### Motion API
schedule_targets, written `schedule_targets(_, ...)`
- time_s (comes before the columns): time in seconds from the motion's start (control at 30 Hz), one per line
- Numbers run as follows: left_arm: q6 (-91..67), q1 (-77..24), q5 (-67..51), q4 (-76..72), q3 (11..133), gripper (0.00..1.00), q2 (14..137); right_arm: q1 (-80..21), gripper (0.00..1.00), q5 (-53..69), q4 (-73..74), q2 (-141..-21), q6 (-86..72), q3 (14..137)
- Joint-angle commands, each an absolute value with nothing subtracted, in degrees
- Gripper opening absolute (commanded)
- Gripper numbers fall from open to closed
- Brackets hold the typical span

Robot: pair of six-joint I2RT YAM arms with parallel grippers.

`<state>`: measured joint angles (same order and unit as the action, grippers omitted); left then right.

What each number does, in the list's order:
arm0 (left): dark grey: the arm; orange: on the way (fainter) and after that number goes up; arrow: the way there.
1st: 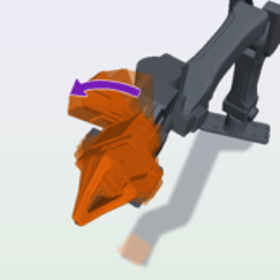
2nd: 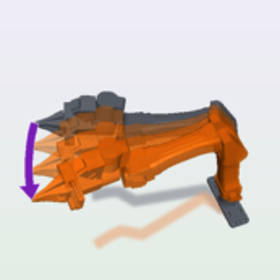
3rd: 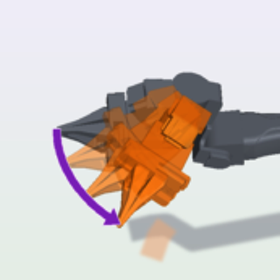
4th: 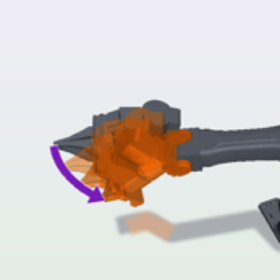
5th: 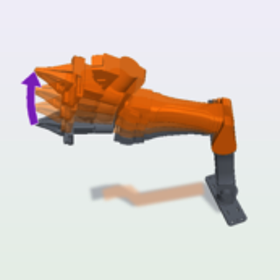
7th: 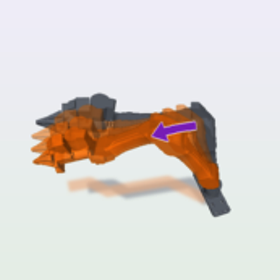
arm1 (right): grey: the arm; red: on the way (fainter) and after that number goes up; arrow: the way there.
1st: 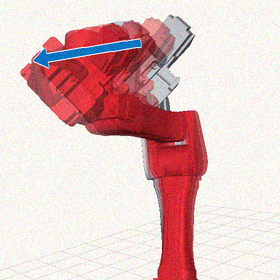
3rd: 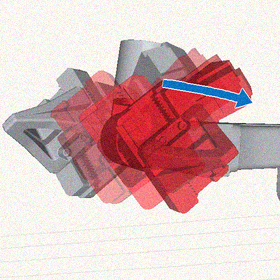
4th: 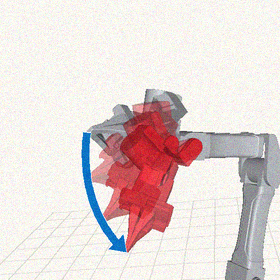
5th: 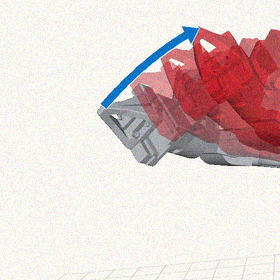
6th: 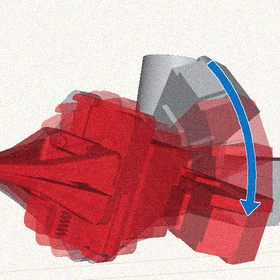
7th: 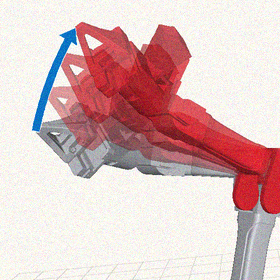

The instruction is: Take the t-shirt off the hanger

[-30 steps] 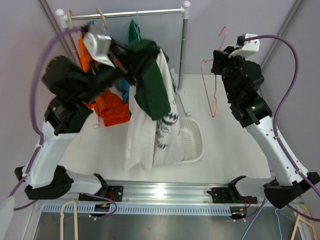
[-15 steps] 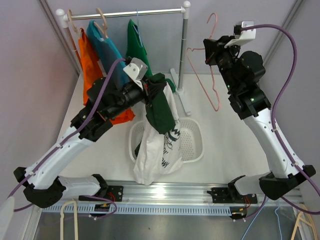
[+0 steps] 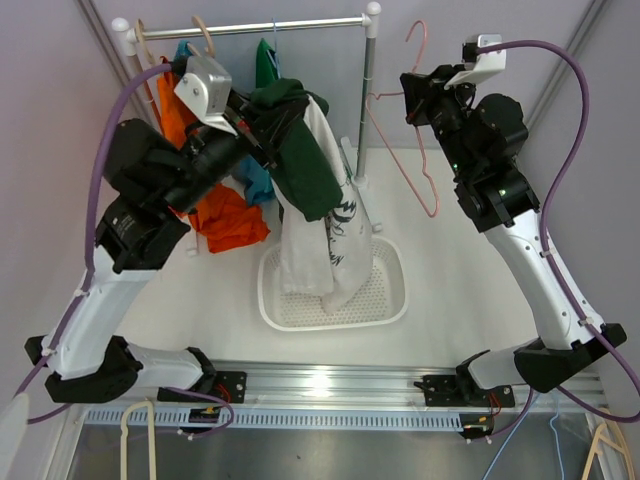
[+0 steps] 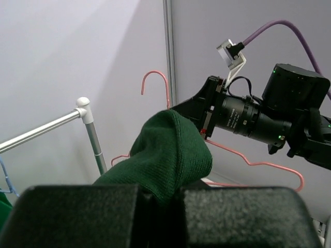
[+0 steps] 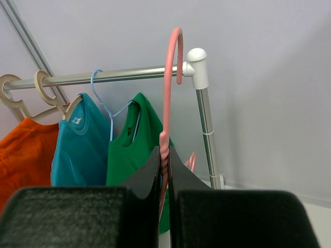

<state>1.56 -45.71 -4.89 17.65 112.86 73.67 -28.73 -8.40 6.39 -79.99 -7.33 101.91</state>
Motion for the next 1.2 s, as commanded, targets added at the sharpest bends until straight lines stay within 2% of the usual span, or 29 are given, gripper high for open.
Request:
schedule_targets(0.0,1.8,-45.4,-5.2,13.7,105.5,0.01,72.3,-28.5,0.00,-7.1,5.5,-79.9,-7.6,102.7)
schedule_targets(0.03,1.3,-45.4,-4.8,11.7,97.1,0.01,70.9,-28.5,0.00,-7.0,5.1,-79.8,-7.5,102.7)
schedule_targets(0.1,0.0,-45.4,-4.6,7.7,92.3,0.01,68.0,-28.5,0.00,-7.1,5.2,-80.2,-7.6,102.9)
schedule_targets(0.13,-1.8,-45.4,-4.9,7.0,85.3,0.01,67.2,-28.4,0.00,-7.0,5.3,-80.4,-7.5,103.0)
schedule_targets(0.2,-4.7,-45.4,-5.6,3.8,80.2,0.01,64.4,-28.2,0.00,-6.2,5.4,-81.1,-7.1,103.9)
schedule_targets(0.3,-8.4,-46.6,-5.5,-1.1,66.1,0.01,60.3,-28.3,0.00,-4.7,5.1,-82.5,-6.2,104.8)
schedule_targets(0.47,-11.8,-47.3,-3.9,-3.3,52.3,0.01,59.1,-27.2,0.00,-0.7,1.3,-84.5,-3.7,105.0)
schedule_targets(0.73,-21.3,-49.5,-7.0,-1.9,37.7,0.01,64.1,-26.4,0.00,3.3,-4.7,-89.3,-0.3,108.1)
schedule_targets(0.9,-23.2,-50.3,-9.3,7.5,40.7,0.01,74.2,-26.3,0.00,5.3,-6.4,-95.5,3.0,112.8)
schedule_targets(1.13,-23.4,-49.9,-11.5,16.9,58.0,0.01,92.9,-26.3,0.00,6.9,-6.6,-104.6,3.6,121.4)
schedule_targets(1.17,-23.5,-49.8,-12.1,17.7,59.8,0.07,94.6,-26.3,0.00,6.9,-6.3,-105.8,3.6,122.8)
